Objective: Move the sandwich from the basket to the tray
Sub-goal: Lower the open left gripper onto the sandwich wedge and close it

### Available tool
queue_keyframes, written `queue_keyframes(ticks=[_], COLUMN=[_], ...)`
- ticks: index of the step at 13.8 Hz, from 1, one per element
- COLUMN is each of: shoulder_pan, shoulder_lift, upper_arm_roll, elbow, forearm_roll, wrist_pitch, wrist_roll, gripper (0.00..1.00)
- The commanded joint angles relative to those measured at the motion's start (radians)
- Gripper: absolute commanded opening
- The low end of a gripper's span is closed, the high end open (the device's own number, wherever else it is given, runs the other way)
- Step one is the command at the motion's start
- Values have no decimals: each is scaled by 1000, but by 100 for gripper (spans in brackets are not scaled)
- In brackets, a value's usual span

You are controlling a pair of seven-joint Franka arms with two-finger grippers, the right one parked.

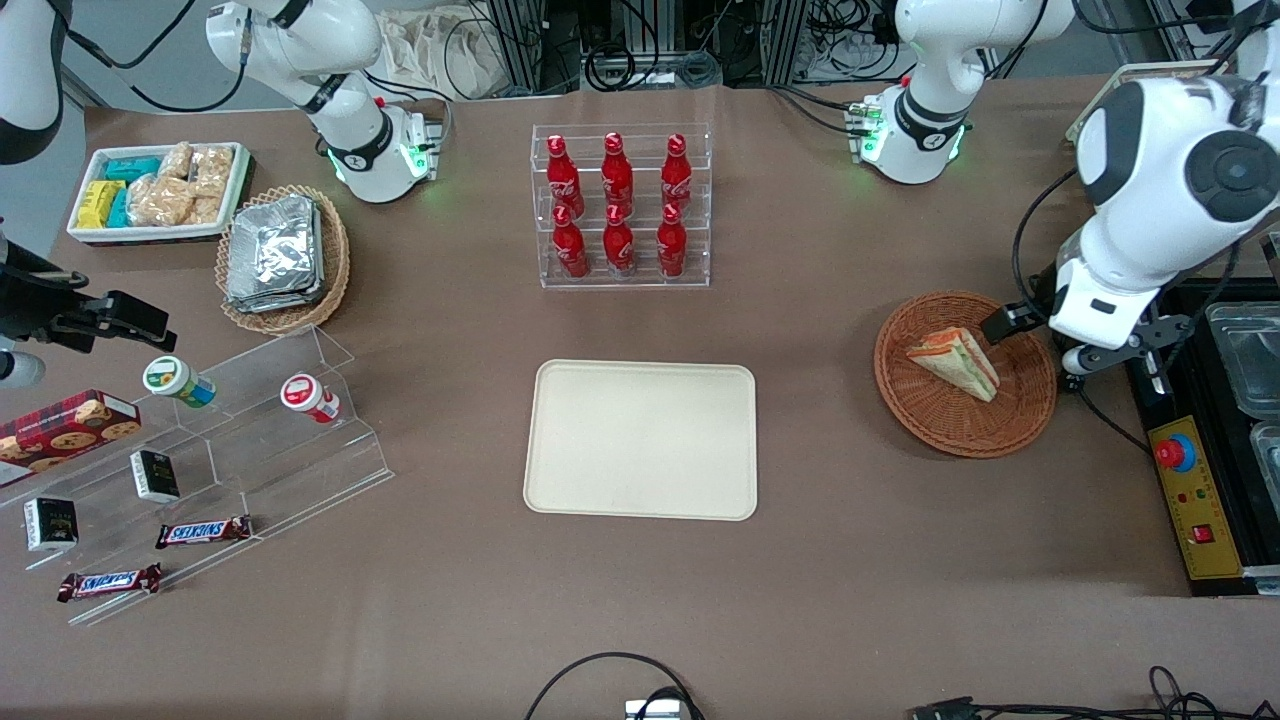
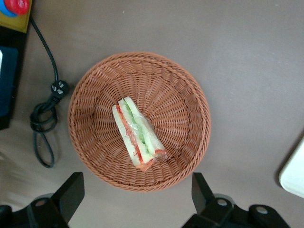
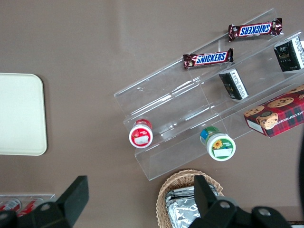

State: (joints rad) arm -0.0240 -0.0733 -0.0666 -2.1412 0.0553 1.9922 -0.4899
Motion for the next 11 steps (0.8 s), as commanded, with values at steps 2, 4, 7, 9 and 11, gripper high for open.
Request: queue_keyframes(ticks=[2,4,7,9,11], shoulder_pan=[-5,-5,-5,-5,-5], shoulder_lift=[-37,-33,-17,6,10], upper_arm_roll=[7,7,7,7,8], elbow=[-143,-209,-311,-353,-397], forearm_roll=[15,15,15,15,15], wrist_pitch=[155,252,402,470,534], wrist_roll=[-134,-189,-252,-280,-285], gripper=[100,100,100,100,100])
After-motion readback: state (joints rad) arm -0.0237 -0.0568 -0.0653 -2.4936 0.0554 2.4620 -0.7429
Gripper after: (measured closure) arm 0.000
